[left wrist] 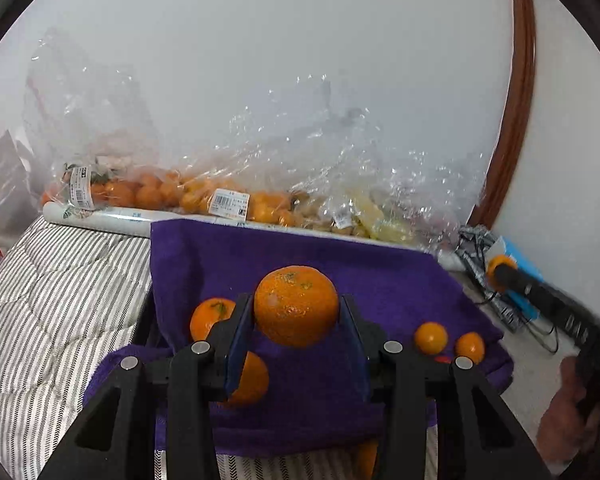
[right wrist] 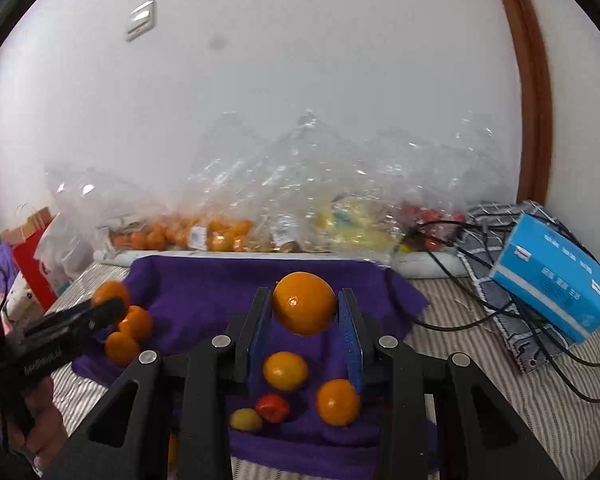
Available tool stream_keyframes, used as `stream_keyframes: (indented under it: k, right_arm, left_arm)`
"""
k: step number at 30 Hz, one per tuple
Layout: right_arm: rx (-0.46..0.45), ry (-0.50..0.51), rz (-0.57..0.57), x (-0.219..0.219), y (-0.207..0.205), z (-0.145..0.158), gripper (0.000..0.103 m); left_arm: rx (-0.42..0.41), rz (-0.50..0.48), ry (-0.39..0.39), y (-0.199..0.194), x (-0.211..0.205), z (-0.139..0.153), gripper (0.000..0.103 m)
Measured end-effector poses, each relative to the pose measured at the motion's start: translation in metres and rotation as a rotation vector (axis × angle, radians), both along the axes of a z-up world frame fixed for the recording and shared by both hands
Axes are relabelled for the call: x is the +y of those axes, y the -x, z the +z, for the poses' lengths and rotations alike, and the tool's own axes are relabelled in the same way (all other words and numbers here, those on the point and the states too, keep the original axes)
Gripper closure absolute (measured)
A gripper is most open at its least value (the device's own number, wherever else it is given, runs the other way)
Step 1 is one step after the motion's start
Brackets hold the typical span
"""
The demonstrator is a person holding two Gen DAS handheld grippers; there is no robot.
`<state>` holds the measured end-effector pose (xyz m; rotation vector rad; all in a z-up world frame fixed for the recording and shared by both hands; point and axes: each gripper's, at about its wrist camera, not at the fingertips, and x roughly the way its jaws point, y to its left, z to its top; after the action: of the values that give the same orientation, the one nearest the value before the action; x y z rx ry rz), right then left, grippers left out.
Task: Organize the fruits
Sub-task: 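Lower the large orange onto the towel with the left gripper while the right lowers its orange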
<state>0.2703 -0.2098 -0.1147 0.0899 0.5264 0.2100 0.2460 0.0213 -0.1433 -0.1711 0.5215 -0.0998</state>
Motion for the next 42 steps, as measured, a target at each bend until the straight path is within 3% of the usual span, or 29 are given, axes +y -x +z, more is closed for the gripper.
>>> stream_keyframes:
  k: [8, 14, 42]
  right_arm:
    - [0.026, -0.062, -0.058, -0.023, -0.009, -0.006, 0.069]
    - [0.060, -0.089, -0.057, -0.026, -0.013, -0.014, 0.069]
    - [0.202, 0.034, -0.001, 0.009, -0.028, -0.051, 0.069]
  left_arm:
    - [0.021, -0.032, -0.015, -0.003, -0.009, -0.007, 0.062]
    - [0.026, -0.012, 0.015, -0.006, -0.002, -0.007, 0.062]
    - [0.065, -0.020, 0.008, -0.012, -0.005, -0.012, 0.062]
